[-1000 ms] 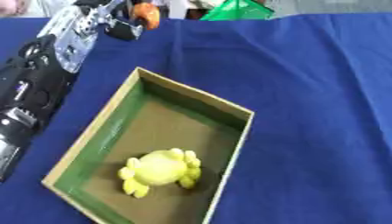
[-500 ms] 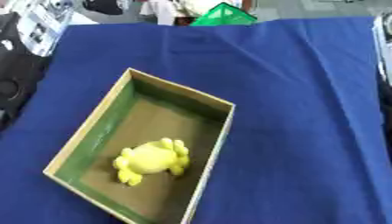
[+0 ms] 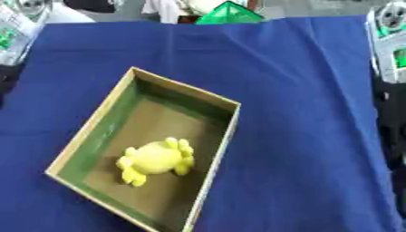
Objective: Pick up objects on the table and place them in the box.
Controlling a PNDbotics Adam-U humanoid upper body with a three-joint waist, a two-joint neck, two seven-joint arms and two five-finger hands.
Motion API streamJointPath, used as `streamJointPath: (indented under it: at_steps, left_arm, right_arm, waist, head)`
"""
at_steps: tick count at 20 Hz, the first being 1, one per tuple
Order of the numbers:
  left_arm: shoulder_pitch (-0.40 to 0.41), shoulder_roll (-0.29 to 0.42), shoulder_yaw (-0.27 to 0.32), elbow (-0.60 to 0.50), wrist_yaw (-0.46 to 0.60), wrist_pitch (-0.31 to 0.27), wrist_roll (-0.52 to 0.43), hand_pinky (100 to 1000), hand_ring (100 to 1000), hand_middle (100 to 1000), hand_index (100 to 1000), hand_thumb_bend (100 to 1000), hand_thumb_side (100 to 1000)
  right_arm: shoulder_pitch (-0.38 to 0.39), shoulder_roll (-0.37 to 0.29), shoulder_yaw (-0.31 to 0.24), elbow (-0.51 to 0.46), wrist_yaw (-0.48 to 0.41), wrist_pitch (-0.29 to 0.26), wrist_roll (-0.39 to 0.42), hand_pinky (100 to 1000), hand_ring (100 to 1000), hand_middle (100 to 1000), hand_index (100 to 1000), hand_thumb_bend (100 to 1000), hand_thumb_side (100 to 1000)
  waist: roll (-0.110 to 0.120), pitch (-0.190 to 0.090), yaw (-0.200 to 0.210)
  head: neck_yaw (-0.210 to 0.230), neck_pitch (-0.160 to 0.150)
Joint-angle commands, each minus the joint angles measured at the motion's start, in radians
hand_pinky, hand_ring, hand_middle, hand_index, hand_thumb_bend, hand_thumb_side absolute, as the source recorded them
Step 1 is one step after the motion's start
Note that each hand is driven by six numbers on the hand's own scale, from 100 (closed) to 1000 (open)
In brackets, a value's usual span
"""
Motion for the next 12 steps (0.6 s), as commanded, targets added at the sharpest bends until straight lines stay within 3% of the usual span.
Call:
streamJointPath:
  at_steps: [1,4,12]
  left_arm:
    - [0.019,0.076,-0.061,-0.104,0.058,-0.042,0.017,418,543,610,681,100,100]
    - [0.055,0.103,-0.082,-0.186,0.108,-0.050,0.000,418,543,610,681,100,100]
    - [0.146,0.109,-0.116,-0.395,0.157,0.054,-0.095,415,545,615,685,100,100]
  right_arm:
    - [-0.010,-0.024,-0.015,-0.031,0.004,0.010,-0.006,741,747,767,856,271,569]
    - [-0.007,-0.022,-0.019,-0.039,0.003,0.014,-0.008,741,747,767,856,271,569]
    - [0.007,-0.014,-0.029,-0.058,-0.008,0.023,-0.010,740,745,766,857,261,575]
  waist:
    - [-0.004,-0.026,0.006]
    - [-0.006,-0.026,0.011]
    - [-0.012,-0.019,0.026]
  head:
    - [-0.010,0.013]
    - [-0.012,0.014]
    - [-0.004,0.016]
